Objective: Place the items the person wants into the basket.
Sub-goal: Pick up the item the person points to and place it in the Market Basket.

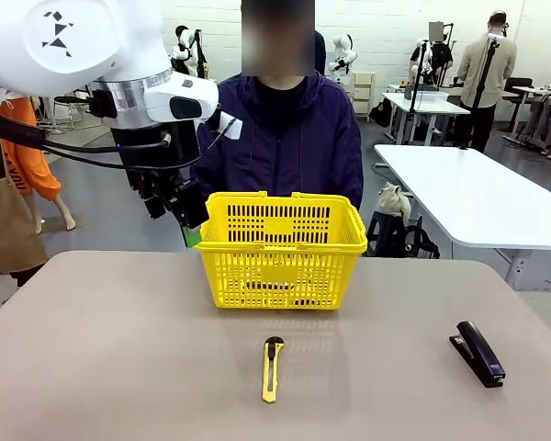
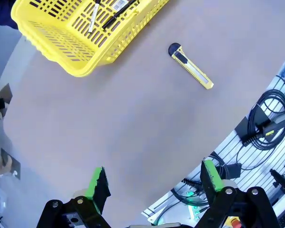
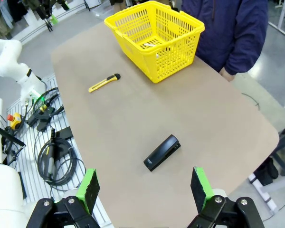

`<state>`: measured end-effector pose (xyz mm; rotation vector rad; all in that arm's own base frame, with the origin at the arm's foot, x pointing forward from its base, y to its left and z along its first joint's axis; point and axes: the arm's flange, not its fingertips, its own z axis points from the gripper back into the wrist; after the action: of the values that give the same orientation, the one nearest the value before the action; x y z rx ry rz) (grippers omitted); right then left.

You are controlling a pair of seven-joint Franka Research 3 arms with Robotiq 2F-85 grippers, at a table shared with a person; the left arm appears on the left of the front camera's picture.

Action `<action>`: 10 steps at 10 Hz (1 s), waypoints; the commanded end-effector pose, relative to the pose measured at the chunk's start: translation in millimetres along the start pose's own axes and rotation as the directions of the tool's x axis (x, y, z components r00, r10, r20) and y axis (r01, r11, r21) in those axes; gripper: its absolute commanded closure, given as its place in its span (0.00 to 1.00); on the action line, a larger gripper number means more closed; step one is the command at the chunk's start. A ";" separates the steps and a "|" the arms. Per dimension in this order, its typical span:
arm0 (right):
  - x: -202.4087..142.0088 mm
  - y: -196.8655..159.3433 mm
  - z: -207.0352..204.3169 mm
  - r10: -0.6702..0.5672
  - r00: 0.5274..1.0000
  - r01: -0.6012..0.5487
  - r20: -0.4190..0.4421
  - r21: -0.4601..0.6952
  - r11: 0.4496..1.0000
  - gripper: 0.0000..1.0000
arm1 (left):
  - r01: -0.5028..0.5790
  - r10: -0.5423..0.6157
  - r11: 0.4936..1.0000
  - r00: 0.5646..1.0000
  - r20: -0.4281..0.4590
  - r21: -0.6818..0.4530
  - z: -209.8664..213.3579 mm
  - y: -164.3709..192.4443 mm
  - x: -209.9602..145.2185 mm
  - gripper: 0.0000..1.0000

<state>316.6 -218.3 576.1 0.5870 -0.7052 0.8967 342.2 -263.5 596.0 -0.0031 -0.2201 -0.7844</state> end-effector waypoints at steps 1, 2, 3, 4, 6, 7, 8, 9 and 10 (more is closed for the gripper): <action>-0.4 -0.8 -0.6 0.013 0.999 -0.013 0.033 0.006 1.000 0.00 | 0.006 -0.006 1.000 1.000 0.003 -0.001 6.0 -7.7 6.3 0.00; -0.4 -0.8 -0.6 0.013 0.999 -0.013 0.033 0.006 1.000 0.00 | 0.006 -0.006 1.000 1.000 0.003 -0.001 6.0 -7.7 6.3 0.00; -0.4 -0.8 -0.6 0.013 0.999 -0.013 0.033 0.006 1.000 0.00 | 0.006 -0.006 1.000 1.000 0.003 -0.001 6.0 -7.7 6.3 0.00; -0.4 -0.8 -0.6 0.013 0.999 -0.013 0.033 0.006 1.000 0.00 | 0.006 -0.006 1.000 1.000 0.003 -0.001 6.0 -7.7 6.3 0.00; -0.4 -0.8 -0.6 0.013 0.999 -0.013 0.033 0.006 1.000 0.00 | 0.006 -0.006 1.000 1.000 0.003 -0.001 6.0 -7.7 6.3 0.00; -0.4 -0.8 -0.6 0.013 0.999 -0.013 0.033 0.006 1.000 0.00 | 0.006 -0.006 1.000 1.000 0.003 -0.001 6.0 -7.7 6.3 0.00; -0.4 -0.8 -0.6 0.013 0.999 -0.013 0.033 0.006 1.000 0.00 | 0.006 -0.006 1.000 1.000 0.003 -0.001 6.0 -7.7 6.3 0.00; -0.4 -0.8 -0.6 0.013 0.999 -0.013 0.033 0.006 1.000 0.00 | 0.006 -0.006 1.000 1.000 0.003 -0.001 6.0 -7.7 6.3 0.00; -0.4 -0.8 -0.6 0.013 0.999 -0.013 0.033 0.006 1.000 0.00 | 0.014 -0.014 1.000 1.000 0.007 0.005 3.5 -7.7 3.9 0.00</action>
<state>316.6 -218.3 576.1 0.5870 -0.7053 0.8968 338.9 -271.4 599.3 0.0002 -0.2278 -0.7982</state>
